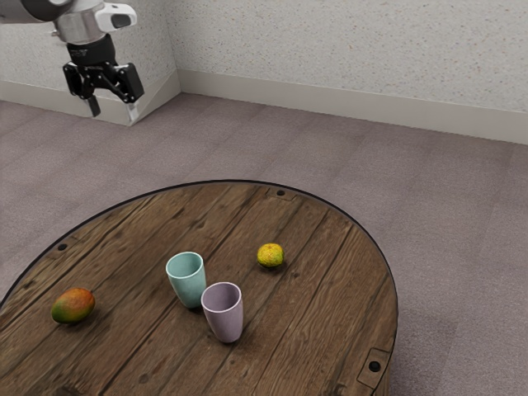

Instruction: Place the left cup onto the right cup

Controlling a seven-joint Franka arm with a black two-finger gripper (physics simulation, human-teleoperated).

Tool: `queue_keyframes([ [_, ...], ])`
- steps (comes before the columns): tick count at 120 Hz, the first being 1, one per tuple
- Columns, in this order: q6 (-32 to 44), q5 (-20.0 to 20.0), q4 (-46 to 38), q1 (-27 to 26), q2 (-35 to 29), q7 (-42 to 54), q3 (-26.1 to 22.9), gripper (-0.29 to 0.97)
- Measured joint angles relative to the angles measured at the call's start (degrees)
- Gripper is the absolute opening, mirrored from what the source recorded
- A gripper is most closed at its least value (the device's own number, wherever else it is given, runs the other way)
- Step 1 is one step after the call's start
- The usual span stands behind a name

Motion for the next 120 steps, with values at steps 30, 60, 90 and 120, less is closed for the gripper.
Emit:
queue_keyframes([
  [30,0.6,-0.1,0.3,0.5,3.6,0.9,0.0,0.66],
  [60,4.3,-0.1,-0.9,-2.0,9.8,1.6,0.0,0.66],
  [90,13.8,0.0,-14.5,-5.1,7.7,1.9,-0.2,0.65],
  [120,22.0,1.9,-23.8,-7.5,5.7,3.8,-1.9,0.65],
])
